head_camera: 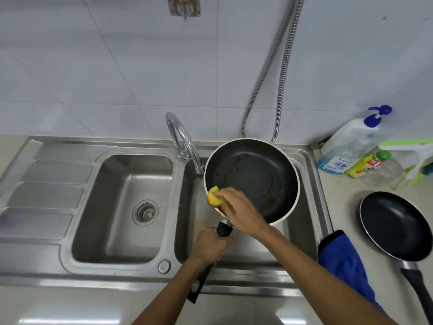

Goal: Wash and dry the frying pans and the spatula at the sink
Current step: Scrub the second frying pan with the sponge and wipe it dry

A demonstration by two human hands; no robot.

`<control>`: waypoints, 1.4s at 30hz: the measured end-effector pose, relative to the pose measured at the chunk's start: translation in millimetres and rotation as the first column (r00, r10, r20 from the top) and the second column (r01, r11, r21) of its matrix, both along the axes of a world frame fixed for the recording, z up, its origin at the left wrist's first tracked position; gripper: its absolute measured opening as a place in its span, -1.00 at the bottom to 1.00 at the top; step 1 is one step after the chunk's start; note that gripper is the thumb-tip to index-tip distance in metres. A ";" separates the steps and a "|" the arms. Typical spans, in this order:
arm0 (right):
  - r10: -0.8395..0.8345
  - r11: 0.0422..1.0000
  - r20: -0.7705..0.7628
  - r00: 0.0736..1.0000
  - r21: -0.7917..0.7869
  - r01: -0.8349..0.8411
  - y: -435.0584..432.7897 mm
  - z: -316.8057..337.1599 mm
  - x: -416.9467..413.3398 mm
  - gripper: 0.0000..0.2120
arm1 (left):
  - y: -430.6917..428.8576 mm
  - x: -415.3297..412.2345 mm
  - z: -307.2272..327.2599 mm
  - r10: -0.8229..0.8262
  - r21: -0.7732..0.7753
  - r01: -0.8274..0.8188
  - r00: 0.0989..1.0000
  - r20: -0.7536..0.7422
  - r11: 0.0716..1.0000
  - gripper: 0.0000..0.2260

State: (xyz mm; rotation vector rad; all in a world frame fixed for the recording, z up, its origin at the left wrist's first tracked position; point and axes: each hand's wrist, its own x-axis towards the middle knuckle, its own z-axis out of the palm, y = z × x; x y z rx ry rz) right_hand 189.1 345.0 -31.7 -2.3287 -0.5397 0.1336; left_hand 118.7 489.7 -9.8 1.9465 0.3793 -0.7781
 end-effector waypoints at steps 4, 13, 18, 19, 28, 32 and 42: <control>0.170 0.973 0.141 0.975 -0.181 -0.144 -30.2 8.1 -19.2 -0.68 | 4.9 4.1 0.8 -0.036 0.019 0.036 0.999 0.007 0.999 -0.81; 0.001 0.907 0.236 0.972 -0.410 0.098 17.4 0.0 64.5 -0.62 | -1.9 -26.9 -6.4 -0.099 0.098 0.101 0.995 -0.022 0.990 -0.77; -0.327 0.766 0.190 0.926 -0.521 0.377 -23.5 -4.8 100.0 -0.61 | 6.6 -41.8 -10.4 -0.102 0.126 0.103 0.995 -0.012 0.987 -0.71; -0.401 0.739 0.181 0.898 -0.516 0.434 -37.5 -5.5 99.6 -0.60 | 8.1 -42.8 -10.0 -0.103 0.129 0.103 0.995 -0.009 0.986 -0.71; -0.535 0.764 0.088 0.840 -0.374 0.526 -53.8 -13.9 68.9 -0.66 | 2.0 -43.6 -5.8 -0.150 0.151 0.146 0.989 0.013 0.978 -0.72; -0.359 0.899 -0.030 0.933 -0.279 0.337 3.5 -13.2 49.8 -0.73 | -0.4 -33.2 -1.0 -0.185 0.186 0.178 0.983 0.018 0.966 -0.74; -0.286 0.668 -0.132 0.949 -0.738 0.099 -84.0 -10.2 6.2 -0.80 | 20.0 -28.7 -1.3 -0.144 0.262 0.126 0.989 0.047 0.957 -0.79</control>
